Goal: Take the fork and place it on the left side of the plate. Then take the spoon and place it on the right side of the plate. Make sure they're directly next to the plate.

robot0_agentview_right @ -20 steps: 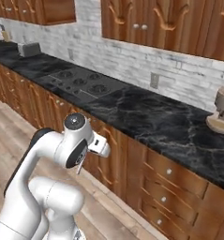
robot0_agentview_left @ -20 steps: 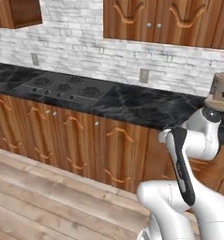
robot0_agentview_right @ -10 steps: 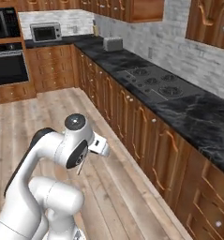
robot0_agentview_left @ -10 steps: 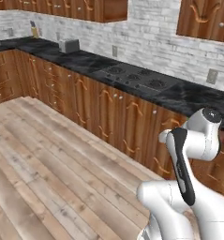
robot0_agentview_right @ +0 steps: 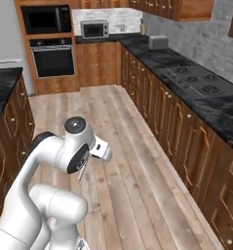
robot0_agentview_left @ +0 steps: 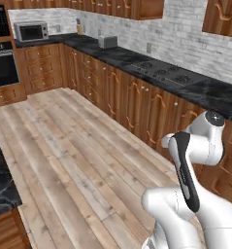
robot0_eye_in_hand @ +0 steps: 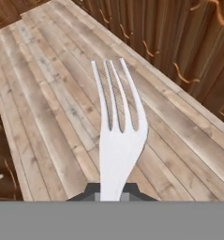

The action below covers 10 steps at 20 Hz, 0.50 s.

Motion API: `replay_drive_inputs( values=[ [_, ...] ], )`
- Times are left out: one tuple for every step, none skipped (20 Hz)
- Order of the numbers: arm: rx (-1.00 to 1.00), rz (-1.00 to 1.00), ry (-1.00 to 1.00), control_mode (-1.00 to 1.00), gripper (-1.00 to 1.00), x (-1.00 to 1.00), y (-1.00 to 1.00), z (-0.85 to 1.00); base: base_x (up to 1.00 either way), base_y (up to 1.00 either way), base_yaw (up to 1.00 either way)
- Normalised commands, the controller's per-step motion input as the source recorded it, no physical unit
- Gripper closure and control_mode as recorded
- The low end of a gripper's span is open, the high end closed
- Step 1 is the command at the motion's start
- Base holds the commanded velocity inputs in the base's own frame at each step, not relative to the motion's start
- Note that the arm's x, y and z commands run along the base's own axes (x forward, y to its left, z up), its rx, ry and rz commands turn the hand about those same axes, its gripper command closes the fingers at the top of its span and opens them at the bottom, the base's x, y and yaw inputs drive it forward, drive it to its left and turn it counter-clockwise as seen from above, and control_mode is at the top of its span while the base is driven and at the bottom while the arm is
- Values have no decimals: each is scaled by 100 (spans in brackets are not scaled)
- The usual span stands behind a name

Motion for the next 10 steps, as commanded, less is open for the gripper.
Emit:
replay_drive_inputs(
  values=[
    [0, 0, 0, 100, 100, 0, 0, 0, -81, 14, 23],
    [0, 0, 0, 100, 100, 0, 0, 0, -86, 22, 21],
    [0, 0, 0, 100, 100, 0, 0, 0, -86, 34, 17],
    [0, 0, 0, 100, 100, 0, 0, 0, -83, 36, 15],
    [0, 0, 0, 100, 100, 0, 0, 0, -71, 57, 10],
    [0, 0, 0, 100, 100, 0, 0, 0, -56, 70, 6],
    [0, 0, 0, 100, 100, 0, 0, 0, -46, 90, 3],
    [0, 0, 0, 100, 100, 0, 0, 0, -37, 98, 0],
    [0, 0, 0, 100, 100, 0, 0, 0, -31, 100, 0],
    [0, 0, 0, 100, 100, 0, 0, 0, -19, 100, 0]
  ],
)
